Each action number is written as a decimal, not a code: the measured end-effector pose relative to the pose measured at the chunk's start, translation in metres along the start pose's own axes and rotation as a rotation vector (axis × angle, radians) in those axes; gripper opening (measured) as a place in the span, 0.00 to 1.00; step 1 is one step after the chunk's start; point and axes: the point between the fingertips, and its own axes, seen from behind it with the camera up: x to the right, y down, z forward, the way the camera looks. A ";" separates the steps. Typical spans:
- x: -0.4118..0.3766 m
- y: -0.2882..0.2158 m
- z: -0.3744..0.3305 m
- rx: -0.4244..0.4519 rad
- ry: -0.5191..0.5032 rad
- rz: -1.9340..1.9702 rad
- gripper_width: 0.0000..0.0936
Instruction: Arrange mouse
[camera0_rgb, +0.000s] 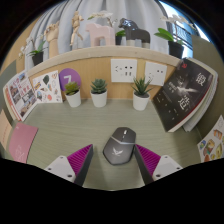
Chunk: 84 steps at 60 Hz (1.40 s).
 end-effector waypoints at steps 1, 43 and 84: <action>0.000 -0.002 0.002 -0.002 -0.002 -0.003 0.88; -0.006 -0.019 0.031 -0.121 -0.016 -0.055 0.35; -0.221 -0.289 -0.243 0.400 0.109 0.060 0.35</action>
